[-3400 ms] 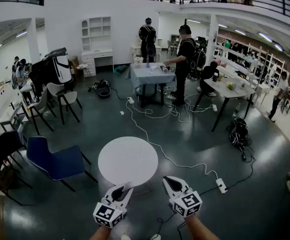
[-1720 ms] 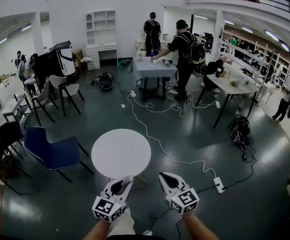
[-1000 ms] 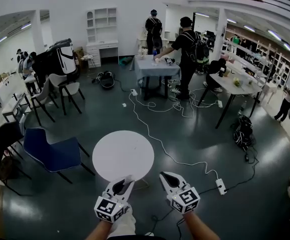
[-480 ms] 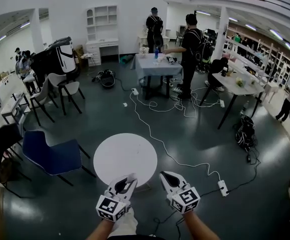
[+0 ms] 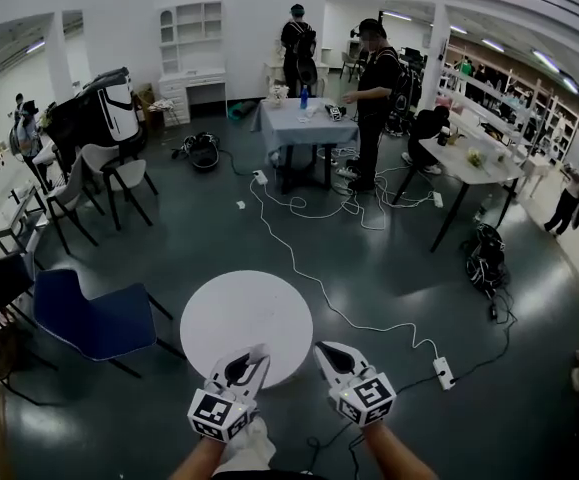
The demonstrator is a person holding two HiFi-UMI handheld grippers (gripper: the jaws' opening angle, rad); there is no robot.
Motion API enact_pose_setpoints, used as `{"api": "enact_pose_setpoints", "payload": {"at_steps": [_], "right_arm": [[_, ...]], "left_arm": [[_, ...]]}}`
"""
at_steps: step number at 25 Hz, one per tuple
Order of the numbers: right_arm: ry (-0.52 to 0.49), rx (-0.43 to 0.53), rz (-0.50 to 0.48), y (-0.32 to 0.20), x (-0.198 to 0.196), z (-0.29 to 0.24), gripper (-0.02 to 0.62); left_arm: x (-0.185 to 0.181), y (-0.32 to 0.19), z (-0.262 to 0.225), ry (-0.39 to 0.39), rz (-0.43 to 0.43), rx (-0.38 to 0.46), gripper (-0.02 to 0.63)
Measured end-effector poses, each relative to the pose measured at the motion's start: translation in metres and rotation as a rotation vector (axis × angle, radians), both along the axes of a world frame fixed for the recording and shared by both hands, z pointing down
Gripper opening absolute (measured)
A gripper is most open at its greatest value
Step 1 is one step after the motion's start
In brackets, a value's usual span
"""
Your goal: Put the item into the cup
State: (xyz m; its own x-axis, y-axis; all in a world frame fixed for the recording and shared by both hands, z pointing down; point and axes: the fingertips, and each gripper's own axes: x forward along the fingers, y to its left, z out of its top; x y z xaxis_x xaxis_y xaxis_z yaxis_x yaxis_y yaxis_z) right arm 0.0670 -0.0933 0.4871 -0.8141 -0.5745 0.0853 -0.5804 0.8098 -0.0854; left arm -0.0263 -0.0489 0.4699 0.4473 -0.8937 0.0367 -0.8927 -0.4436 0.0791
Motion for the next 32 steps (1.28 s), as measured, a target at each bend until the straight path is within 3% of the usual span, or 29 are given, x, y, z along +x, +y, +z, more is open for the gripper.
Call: {"api": "enact_pose_setpoints", "payload": {"at_steps": [20, 32], "right_arm": [[0.037, -0.024, 0.03, -0.12, -0.09, 0.026, 0.017], [0.072, -0.076, 0.093, -0.178, -0.12, 0.04, 0.017]], "left_arm": [[-0.088, -0.13, 0.046, 0.046, 0.033, -0.057, 0.074], [-0.127, -0.192, 0.062, 0.071, 0.082, -0.124, 0.074]]}}
